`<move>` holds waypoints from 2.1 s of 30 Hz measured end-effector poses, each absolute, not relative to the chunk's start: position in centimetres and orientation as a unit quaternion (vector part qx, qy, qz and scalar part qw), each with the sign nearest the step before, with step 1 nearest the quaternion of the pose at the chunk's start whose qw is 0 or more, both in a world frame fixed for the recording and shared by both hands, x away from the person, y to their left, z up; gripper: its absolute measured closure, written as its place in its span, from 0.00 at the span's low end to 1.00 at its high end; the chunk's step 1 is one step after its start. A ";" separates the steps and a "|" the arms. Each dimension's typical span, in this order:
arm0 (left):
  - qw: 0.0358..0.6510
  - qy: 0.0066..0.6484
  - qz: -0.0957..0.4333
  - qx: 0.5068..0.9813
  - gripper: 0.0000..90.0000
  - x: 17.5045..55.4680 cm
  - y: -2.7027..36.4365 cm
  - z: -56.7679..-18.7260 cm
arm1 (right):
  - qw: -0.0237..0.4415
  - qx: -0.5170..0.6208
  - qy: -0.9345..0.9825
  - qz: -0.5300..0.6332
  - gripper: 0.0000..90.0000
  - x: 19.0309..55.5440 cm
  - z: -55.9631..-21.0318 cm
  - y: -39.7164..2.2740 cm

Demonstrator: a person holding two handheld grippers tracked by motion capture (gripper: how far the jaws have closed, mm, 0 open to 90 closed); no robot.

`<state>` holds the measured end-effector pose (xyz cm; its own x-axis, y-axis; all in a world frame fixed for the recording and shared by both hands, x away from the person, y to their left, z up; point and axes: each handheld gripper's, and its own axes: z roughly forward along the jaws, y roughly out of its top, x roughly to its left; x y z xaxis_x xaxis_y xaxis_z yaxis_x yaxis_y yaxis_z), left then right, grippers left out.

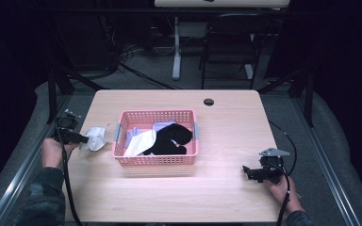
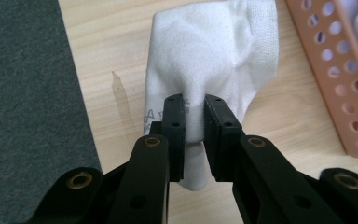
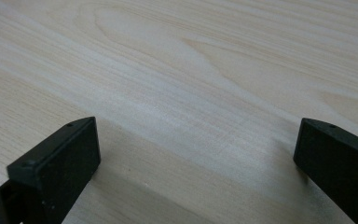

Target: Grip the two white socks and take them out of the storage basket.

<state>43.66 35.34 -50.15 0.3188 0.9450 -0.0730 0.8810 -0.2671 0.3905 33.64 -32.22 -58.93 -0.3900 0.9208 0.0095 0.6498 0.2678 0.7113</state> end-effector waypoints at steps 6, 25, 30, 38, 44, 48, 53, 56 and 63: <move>0.173 0.580 0.071 0.793 0.87 43.9 34.9 -52.2 | 0.209 0.511 0.768 0.324 0.00 33.6 -58.9 -32.2; 0.176 0.584 0.076 0.789 0.31 43.3 35.2 -52.0 | 0.209 0.511 0.768 0.323 0.00 33.6 -58.9 -32.2; 0.193 0.573 0.104 0.790 0.17 42.7 35.0 -49.1 | 0.210 0.512 0.768 0.324 0.00 33.6 -58.9 -32.2; 0.218 0.542 0.141 0.800 0.07 42.1 33.2 -44.5 | 0.210 0.512 0.768 0.323 0.00 33.6 -58.9 -32.2; 0.227 0.513 0.153 0.813 0.03 42.5 30.9 -42.3 | 0.210 0.512 0.768 0.323 0.00 33.6 -58.9 -32.2; 0.226 0.496 0.150 0.825 0.00 43.1 29.0 -42.0 | 0.210 0.512 0.768 0.324 0.00 33.6 -58.9 -32.2; 0.229 0.476 0.144 0.837 0.01 43.9 26.6 -42.0 | 0.210 0.512 0.768 0.324 0.00 33.6 -58.9 -32.2; 0.227 0.465 0.139 0.844 0.01 44.4 25.1 -42.3 | 0.209 0.512 0.768 0.324 0.00 33.6 -58.9 -32.2; 0.218 0.444 0.112 0.862 0.05 45.7 22.2 -44.1 | 0.209 0.512 0.768 0.324 0.00 33.6 -58.9 -32.2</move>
